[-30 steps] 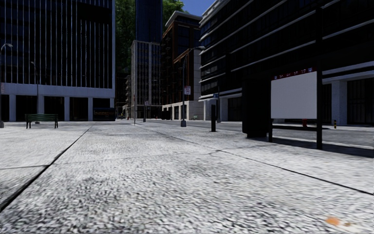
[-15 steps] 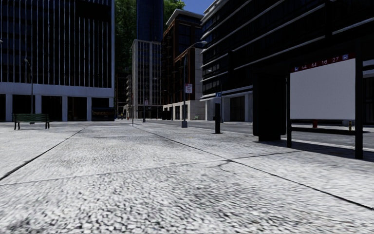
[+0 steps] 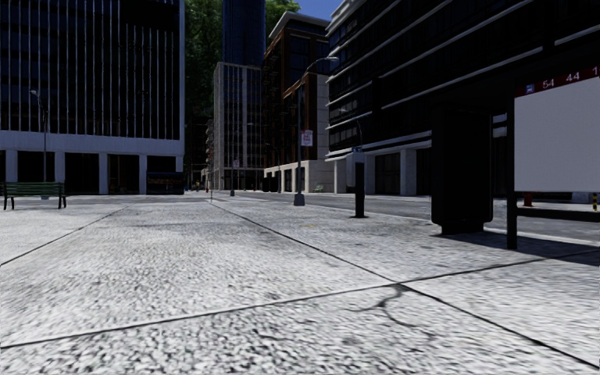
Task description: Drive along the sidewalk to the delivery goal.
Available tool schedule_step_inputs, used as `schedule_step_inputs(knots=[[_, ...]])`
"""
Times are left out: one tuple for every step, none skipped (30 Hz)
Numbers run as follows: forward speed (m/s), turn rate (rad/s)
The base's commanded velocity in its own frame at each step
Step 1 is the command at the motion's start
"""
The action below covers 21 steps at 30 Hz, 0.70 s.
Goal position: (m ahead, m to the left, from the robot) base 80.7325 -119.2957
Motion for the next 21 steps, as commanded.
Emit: schedule_step_inputs(knots=[[2.00, 0.12], [2.00, 0.10], [2.00, 0.10], [2.00, 0.09], [2.00, 0.10], [2.00, 0.13], [2.00, 0.13], [2.00, 0.21], [2.00, 0.26], [2.00, 0.27], [2.00, 0.27], [2.00, 0.28], [2.00, 0.28], [2.00, 0.28], [2.00, 0.28], [2.00, 0.28], [2.00, 0.28], [2.00, 0.28], [2.00, 0.28], [2.00, 0.28], [2.00, 0.28]])
